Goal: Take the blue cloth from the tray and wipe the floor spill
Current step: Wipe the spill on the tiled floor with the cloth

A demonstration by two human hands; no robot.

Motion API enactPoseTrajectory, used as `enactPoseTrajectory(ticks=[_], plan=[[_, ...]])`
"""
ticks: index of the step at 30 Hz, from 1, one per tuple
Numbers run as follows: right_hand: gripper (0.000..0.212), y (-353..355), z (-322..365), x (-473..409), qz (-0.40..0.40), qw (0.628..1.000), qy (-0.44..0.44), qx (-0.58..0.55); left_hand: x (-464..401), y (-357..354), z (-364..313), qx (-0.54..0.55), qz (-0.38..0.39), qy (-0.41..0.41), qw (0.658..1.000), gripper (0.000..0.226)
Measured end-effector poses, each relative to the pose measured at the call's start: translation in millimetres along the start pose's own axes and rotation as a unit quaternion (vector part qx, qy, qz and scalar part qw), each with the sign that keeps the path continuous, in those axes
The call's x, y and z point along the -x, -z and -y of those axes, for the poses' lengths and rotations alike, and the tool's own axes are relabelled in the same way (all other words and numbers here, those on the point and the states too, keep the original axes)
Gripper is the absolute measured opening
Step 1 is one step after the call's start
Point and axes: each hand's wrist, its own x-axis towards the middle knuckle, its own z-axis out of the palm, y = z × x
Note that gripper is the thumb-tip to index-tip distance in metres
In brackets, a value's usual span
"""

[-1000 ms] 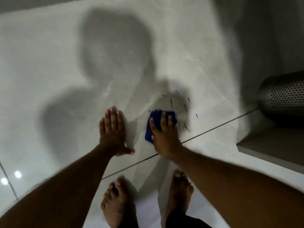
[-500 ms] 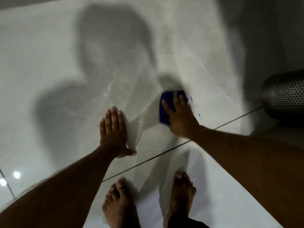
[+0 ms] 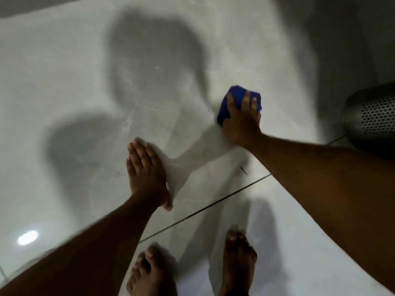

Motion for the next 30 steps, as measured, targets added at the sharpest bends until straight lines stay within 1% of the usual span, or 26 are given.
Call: enactPoseTrajectory(ticks=[1,2,4,7,8,9,10,11,12,13,15,16,17,18,19,20,21,22,23,24,25,26,27,28,29,30], plan=[[0.075,-1.5,16.7,-12.4,-0.006,1.000,-0.015,0.003,-1.4,0.4,-0.7,0.001,0.002,0.004,1.000,0.180],[0.075,-9.6,29.2,-12.0,-0.020,0.999,0.024,0.022,-2.3,1.0,-1.6,0.003,0.002,0.007,1.000,0.181],[0.078,-30.7,38.2,34.2,-0.022,0.987,0.151,0.059,-1.0,3.9,-2.4,0.003,0.004,0.008,1.000,0.181],[0.078,-40.2,-9.0,111.4,0.118,0.930,0.331,0.110,6.1,8.7,-0.5,-0.001,0.008,-0.001,1.000,0.181],[0.072,-31.6,-26.0,106.1,0.132,0.914,0.372,0.095,6.3,9.7,-1.4,-0.004,0.009,-0.004,1.000,0.181],[0.065,-22.3,-37.0,86.7,0.142,0.920,0.363,0.025,5.4,9.9,-2.2,-0.004,0.011,-0.003,1.000,0.182],[0.060,-16.5,-44.4,59.8,0.106,0.946,0.305,-0.024,4.1,9.8,-2.8,-0.001,0.010,0.001,1.000,0.182],[0.060,-5.0,-41.8,33.3,0.061,0.972,0.226,-0.012,2.7,9.9,-3.1,0.001,0.006,0.004,1.000,0.182],[0.064,-1.6,-41.6,12.5,0.011,0.994,0.105,0.022,2.1,9.4,-2.9,0.004,0.004,0.005,1.000,0.182],[0.067,0.1,-42.5,5.3,-0.023,1.000,0.005,-0.017,2.7,9.0,-2.0,0.007,0.006,0.003,1.000,0.183],[0.068,-9.8,-45.0,27.2,-0.083,0.986,-0.121,-0.076,3.4,9.7,1.4,0.012,0.008,-0.010,1.000,0.183],[0.068,-25.4,-38.3,59.5,-0.089,0.975,-0.177,-0.097,4.5,10.5,2.5,0.015,0.010,-0.013,1.000,0.183],[0.068,-41.3,-26.3,98.8,-0.089,0.969,-0.215,-0.086,5.3,11.3,3.0,0.019,0.013,-0.012,1.000,0.184],[0.069,-59.3,-12.1,137.6,-0.091,0.970,-0.215,-0.071,5.1,11.6,3.2,0.022,0.015,-0.011,1.000,0.184],[0.071,-76.7,-0.4,170.4,-0.081,0.981,-0.167,-0.050,4.7,11.2,2.1,0.022,0.015,-0.011,1.000,0.185],[0.073,-87.9,9.4,189.5,-0.059,0.996,-0.060,-0.019,4.4,10.7,1.2,0.022,0.014,-0.013,1.000,0.186],[0.072,-86.1,9.8,184.8,-0.026,0.998,0.064,0.005,4.3,11.0,1.3,0.025,0.009,-0.016,1.000,0.187],[0.070,-77.4,-2.3,162.2,0.007,0.982,0.184,0.035,4.4,11.1,3.2,0.028,0.005,-0.019,0.999,0.188],[0.066,-64.0,-18.9,133.9,0.014,0.958,0.274,0.083,4.1,11.6,4.8,0.029,0.003,-0.023,0.999,0.189],[0.063,-49.4,-36.3,106.9,-0.010,0.944,0.306,0.124,4.1,11.6,6.0,0.028,0.002,-0.027,0.999,0.189],[0.062,-37.2,-55.0,83.5,-0.042,0.954,0.267,0.127,4.2,11.4,6.8,0.024,0.003,-0.029,0.999,0.189],[0.064,-27.2,-74.3,67.7,-0.068,0.977,0.173,0.102,3.9,11.5,6.2,0.024,0.004,-0.029,0.999,0.189],[0.066,-24.2,-89.9,65.9,-0.079,0.994,0.045,0.060,3.8,11.9,6.0,0.025,0.009,-0.024,0.999,0.189],[0.068,-25.6,-96.3,77.7,-0.085,0.994,-0.066,0.010,4.0,11.9,5.8,0.026,0.015,-0.019,0.999,0.189],[0.070,-32.9,-92.1,101.7,-0.091,0.986,-0.136,-0.020,3.4,12.2,5.3,0.027,0.020,-0.017,0.999,0.189],[0.073,-45.3,-79.3,132.1,-0.082,0.985,-0.150,-0.012,2.7,13.1,4.8,0.030,0.026,-0.014,0.999,0.189]])
